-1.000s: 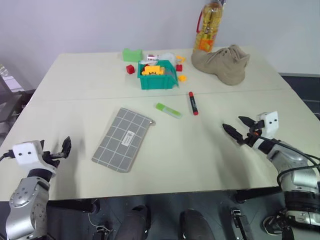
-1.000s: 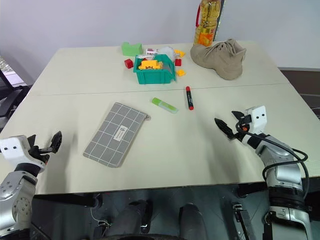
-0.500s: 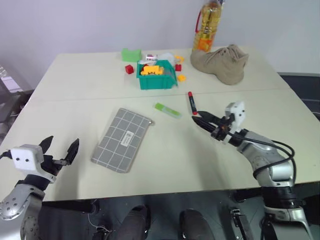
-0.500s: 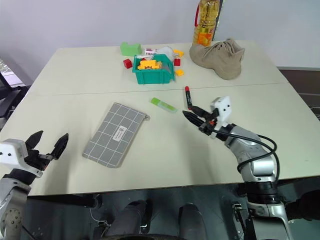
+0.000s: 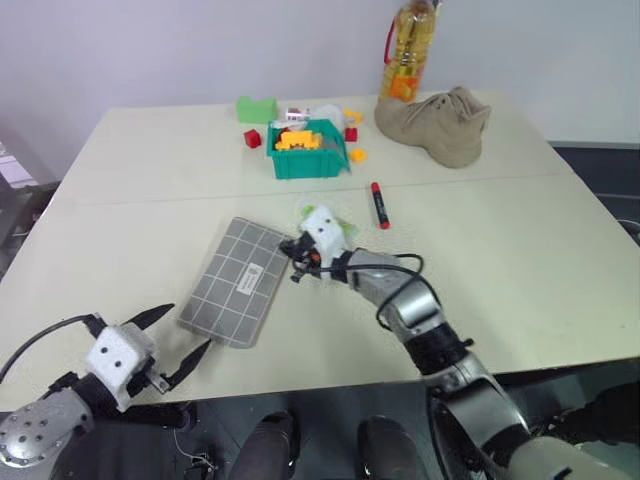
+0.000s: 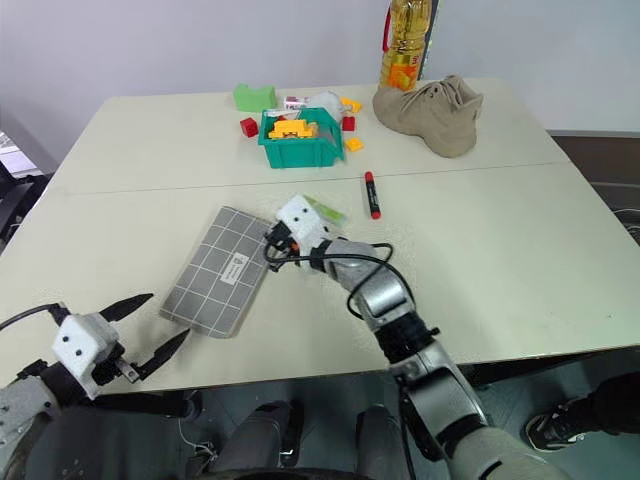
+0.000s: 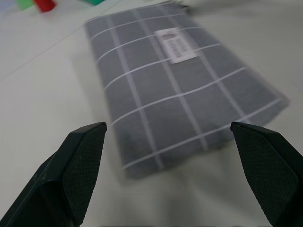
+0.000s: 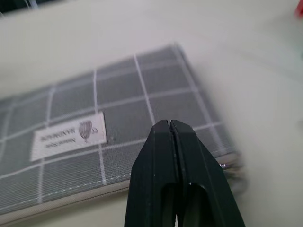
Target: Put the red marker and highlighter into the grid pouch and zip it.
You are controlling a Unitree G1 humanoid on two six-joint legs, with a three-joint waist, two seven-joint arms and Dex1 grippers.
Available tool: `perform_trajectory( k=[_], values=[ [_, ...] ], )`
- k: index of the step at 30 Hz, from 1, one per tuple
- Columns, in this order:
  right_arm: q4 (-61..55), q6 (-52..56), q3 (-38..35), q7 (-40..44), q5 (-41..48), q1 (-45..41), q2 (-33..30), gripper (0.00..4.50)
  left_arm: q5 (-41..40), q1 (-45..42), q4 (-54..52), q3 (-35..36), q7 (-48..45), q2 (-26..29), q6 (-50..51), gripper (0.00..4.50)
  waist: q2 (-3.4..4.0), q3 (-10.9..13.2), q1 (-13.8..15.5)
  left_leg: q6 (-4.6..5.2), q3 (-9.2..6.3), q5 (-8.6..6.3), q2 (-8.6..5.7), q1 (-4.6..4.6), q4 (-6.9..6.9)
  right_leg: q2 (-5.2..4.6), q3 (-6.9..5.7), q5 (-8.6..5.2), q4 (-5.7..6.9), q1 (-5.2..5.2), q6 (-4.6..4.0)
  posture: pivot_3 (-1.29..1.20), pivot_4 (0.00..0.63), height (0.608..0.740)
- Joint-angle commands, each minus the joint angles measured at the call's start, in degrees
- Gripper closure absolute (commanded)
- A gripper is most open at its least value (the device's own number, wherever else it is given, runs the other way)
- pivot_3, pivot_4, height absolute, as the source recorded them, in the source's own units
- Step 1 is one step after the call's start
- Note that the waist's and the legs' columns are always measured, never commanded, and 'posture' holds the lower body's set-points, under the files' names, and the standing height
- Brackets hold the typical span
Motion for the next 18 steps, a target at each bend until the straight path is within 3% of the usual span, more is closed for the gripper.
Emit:
perform_trajectory(
  k=[1, 6, 12, 18],
  values=[
    [5.7, 5.0, -1.4, -2.6, -1.3, -3.0, 1.8, 4.46, 4.2, 1.2, -1.8, -1.7, 0.4, 0.3, -3.7, 0.00, 0.00, 0.0, 0.0, 0.00, 0.00, 0.00, 0.00, 0.00, -0.02, 0.00, 0.00, 0.00, 0.00, -0.01, 0.00, 0.00, 0.150, 0.740],
    [6.8, 9.8, -3.7, -3.2, -0.1, -3.1, 3.6, 4.46, 8.9, 0.4, -0.8, -2.9, 2.7, -0.2, -7.3, 0.00, 0.01, 0.0, -0.2, -0.09, 0.02, 0.05, 0.02, 0.21, -0.29, 0.00, 0.04, 0.01, 0.01, 0.01, 0.00, 0.00, 0.150, 0.740],
    [4.3, 11.1, -4.2, -3.1, -0.3, -1.7, 4.1, 4.46, 20.1, -2.2, 3.4, -6.0, 6.1, 1.4, -17.7, 0.00, 0.05, -0.1, -0.1, -0.09, 0.04, 0.05, 0.00, 0.32, -0.35, 0.03, 0.06, 0.00, 0.01, 0.06, -0.01, 0.00, 0.150, 0.740],
    [2.6, 11.4, -3.9, -3.6, -0.5, -0.4, 4.4, 4.46, 29.0, -5.3, 5.7, -9.4, 12.0, -0.1, -20.7, 0.00, 0.06, -0.1, -0.1, -0.09, 0.04, 0.05, 0.00, 0.32, -0.37, 0.04, 0.06, 0.01, 0.01, 0.05, 0.00, 0.00, 0.150, 0.740]
  ],
)
